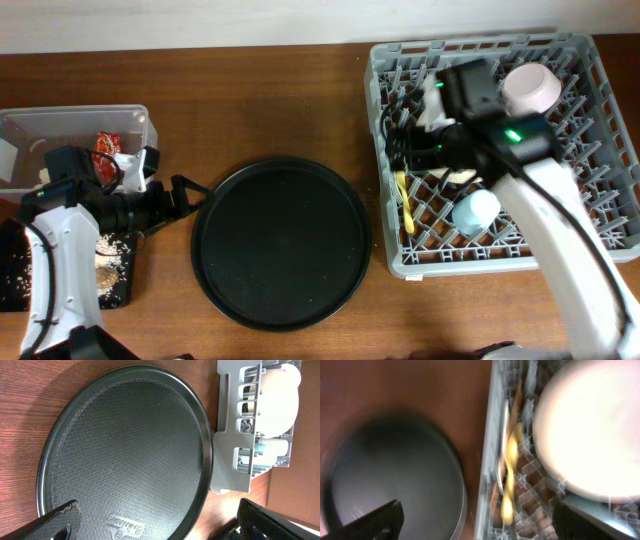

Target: Sort waste into correct bins and load items into the dishwasher rack

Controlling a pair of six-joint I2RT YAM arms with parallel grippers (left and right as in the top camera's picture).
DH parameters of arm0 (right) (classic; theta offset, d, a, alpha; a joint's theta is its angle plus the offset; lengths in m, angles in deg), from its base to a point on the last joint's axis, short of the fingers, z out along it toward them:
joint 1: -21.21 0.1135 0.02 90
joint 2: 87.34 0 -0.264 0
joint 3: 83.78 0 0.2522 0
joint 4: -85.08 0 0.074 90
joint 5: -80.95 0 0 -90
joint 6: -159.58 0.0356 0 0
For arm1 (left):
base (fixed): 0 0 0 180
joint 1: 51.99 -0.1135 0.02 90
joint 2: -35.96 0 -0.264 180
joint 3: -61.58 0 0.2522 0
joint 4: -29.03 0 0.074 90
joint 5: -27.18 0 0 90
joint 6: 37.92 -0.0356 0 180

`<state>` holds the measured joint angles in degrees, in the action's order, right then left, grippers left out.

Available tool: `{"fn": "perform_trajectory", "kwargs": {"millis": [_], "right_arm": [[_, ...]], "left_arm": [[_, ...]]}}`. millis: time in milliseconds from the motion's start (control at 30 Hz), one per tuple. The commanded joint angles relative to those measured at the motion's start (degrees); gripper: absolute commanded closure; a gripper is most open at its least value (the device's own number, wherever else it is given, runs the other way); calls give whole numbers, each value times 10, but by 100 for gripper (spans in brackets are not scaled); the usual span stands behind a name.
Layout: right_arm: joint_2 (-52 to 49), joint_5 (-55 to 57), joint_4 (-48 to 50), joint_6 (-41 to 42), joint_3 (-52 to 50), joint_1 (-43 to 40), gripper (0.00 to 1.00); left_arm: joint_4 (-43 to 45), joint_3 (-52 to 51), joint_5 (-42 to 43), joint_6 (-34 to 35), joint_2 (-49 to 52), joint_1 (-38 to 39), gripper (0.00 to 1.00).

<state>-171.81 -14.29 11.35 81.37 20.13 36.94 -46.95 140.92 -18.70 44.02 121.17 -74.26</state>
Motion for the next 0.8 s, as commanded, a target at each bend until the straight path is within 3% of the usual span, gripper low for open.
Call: {"fn": "perform_trajectory", "kwargs": {"millis": [0,100,333,567,767], "right_arm": [[155,-1,87,13,11,0,2],[279,32,134,13,11,0,2],[537,146,124,5,-61,-1,2],[763,149,141,7,-276,-8,2],[842,148,351,17,-519,-23,2]], "left_arm": [[0,7,3,-2,2,-3,1],[0,7,3,-2,2,-3,0],[0,7,3,-2,2,-3,1],[0,7,3,-2,2,-3,0],[0,7,3,-2,2,-3,0]]}}
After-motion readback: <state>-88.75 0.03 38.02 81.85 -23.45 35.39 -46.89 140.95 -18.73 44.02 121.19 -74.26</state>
